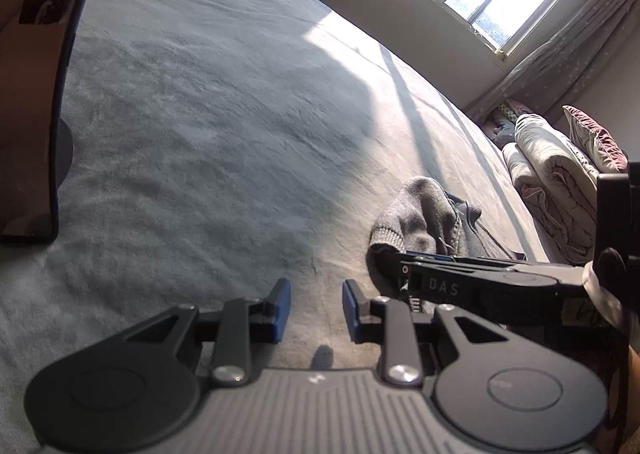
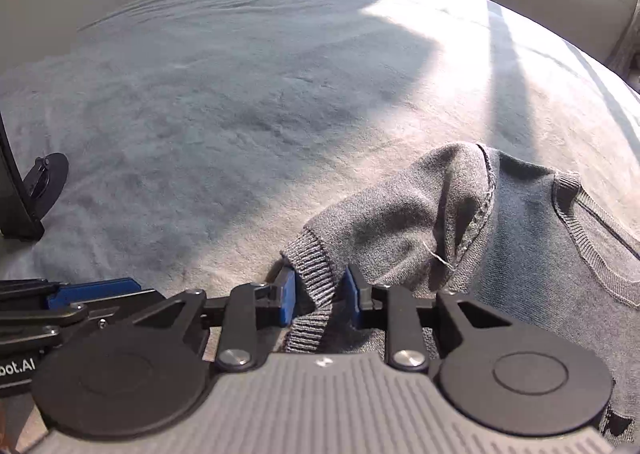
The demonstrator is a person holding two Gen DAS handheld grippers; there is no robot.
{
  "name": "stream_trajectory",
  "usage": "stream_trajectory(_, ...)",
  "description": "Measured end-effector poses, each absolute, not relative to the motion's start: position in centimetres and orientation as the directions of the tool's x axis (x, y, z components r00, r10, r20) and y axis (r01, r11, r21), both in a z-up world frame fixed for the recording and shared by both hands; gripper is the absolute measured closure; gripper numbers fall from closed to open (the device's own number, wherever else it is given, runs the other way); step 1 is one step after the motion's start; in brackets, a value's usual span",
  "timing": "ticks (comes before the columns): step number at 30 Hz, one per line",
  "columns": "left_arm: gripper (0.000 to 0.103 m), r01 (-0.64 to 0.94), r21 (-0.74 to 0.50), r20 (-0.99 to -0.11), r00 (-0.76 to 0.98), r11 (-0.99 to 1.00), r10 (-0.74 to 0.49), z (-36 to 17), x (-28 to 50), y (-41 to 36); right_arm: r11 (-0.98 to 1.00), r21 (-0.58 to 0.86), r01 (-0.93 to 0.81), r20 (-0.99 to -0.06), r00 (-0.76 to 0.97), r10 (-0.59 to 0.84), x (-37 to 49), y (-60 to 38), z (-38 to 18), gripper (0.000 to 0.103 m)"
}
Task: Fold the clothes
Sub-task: 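Grasp the sleeve cuff with the right gripper and lift it, then fold the held sleeve across the sweater body with the right gripper, then open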
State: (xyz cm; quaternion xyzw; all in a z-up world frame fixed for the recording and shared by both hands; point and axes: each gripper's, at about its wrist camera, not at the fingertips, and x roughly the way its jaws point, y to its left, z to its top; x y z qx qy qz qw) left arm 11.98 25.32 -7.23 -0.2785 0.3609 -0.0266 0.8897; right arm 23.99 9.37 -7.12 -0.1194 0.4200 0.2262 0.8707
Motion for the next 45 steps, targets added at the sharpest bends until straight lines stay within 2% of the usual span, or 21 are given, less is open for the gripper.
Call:
stream_trajectory(1, 0.075, -0.147, -0.518, -0.626, 0.736, 0.843, -0.256, -7.2, 12.0, 25.3, 0.876, -0.010, -0.483, -0.787, 0.544, 0.291, 24.4, 9.1, -6.9, 0.099)
stream_trajectory(9, 0.075, -0.104, -0.556, -0.616, 0.718, 0.825, -0.324, -7.7, 12.3, 24.6, 0.889, 0.207, -0.409, -0.727, 0.544, 0.419, 26.9, 6.3, -0.9, 0.099)
stream_trajectory(20, 0.067, -0.072, -0.598, -0.596, 0.706, 0.798, -0.383, -8.0, 12.8, 24.1, 0.868, 0.269, -0.417, -0.656, 0.581, 0.482, 28.6, 7.5, 4.1, 0.099)
stream_trajectory(27, 0.067, -0.086, -0.614, -0.590, 0.711, 0.785, -0.384, -8.0, 12.8, 24.6, 0.867, 0.252, -0.429, -0.688, 0.551, 0.472, 30.3, 10.5, 2.1, 0.099)
stream_trajectory(36, 0.067, -0.112, -0.592, -0.603, 0.719, 0.798, -0.346, -7.8, 12.8, 25.2, 0.881, 0.231, -0.414, -0.767, 0.480, 0.426, 32.9, 14.2, -4.2, 0.098)
stream_trajectory(38, 0.068, -0.126, -0.566, -0.610, 0.729, 0.814, -0.311, -7.4, 12.7, 25.4, 0.883, 0.223, -0.412, -0.785, 0.461, 0.414, 33.2, 14.8, -5.3, 0.090)
stream_trajectory(42, 0.070, -0.163, -0.514, -0.625, 0.744, 0.842, -0.237, -7.0, 12.4, 25.9, 0.866, 0.235, -0.442, -0.786, 0.437, 0.436, 32.4, 14.8, -5.0, 0.087)
stream_trajectory(45, 0.075, -0.198, -0.504, -0.636, 0.744, 0.841, -0.206, -6.9, 13.1, 26.2, 0.840, 0.225, -0.494, -0.759, 0.451, 0.469, 31.1, 13.8, -3.7, 0.085)
